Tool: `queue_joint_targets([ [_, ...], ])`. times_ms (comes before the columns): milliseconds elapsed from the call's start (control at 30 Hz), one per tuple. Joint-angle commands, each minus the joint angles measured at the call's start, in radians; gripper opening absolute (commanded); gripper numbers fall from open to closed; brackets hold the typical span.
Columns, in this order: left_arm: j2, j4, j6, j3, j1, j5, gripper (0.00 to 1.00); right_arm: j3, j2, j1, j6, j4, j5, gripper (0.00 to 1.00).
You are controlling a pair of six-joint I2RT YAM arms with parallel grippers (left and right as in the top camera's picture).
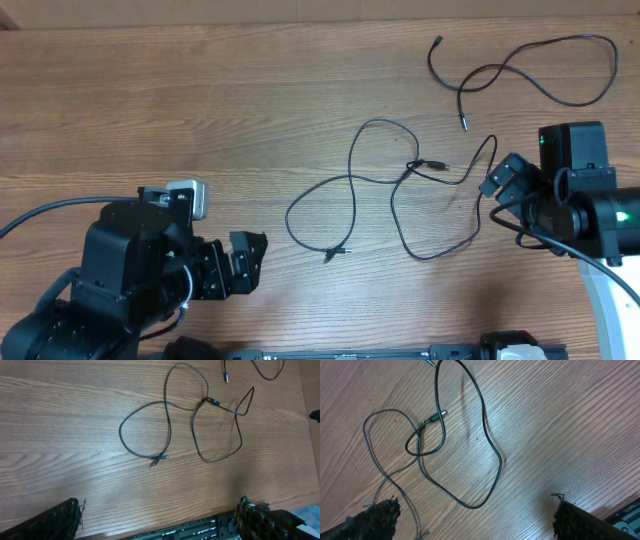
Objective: Untangle cables
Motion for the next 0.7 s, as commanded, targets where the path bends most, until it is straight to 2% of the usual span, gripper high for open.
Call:
queue_joint_targets([
  [0,-0.045,-0.008,0.009,0.002,-0.007,-0.008,1.00,0.022,-0.036,-0.002,-0.002,-0.001,0.019,1.00],
  [200,-0.103,-0.020,0.009,0.002,-0.007,-0.118,1.00,0.022,-0.046,-0.002,-0.002,0.044,0.030,1.00],
  [500,-0.091,-0.018,0.009,0.002,-0.006,-0.153,1.00,0.022,-0.009,-0.002,-0.010,0.053,-0.155,1.00],
  [667,-0.084,-0.018,0.009,0.002,-0.006,-0.153,0.99,0.022,0.018,-0.001,-0.266,0.110,-0.420,1.00],
])
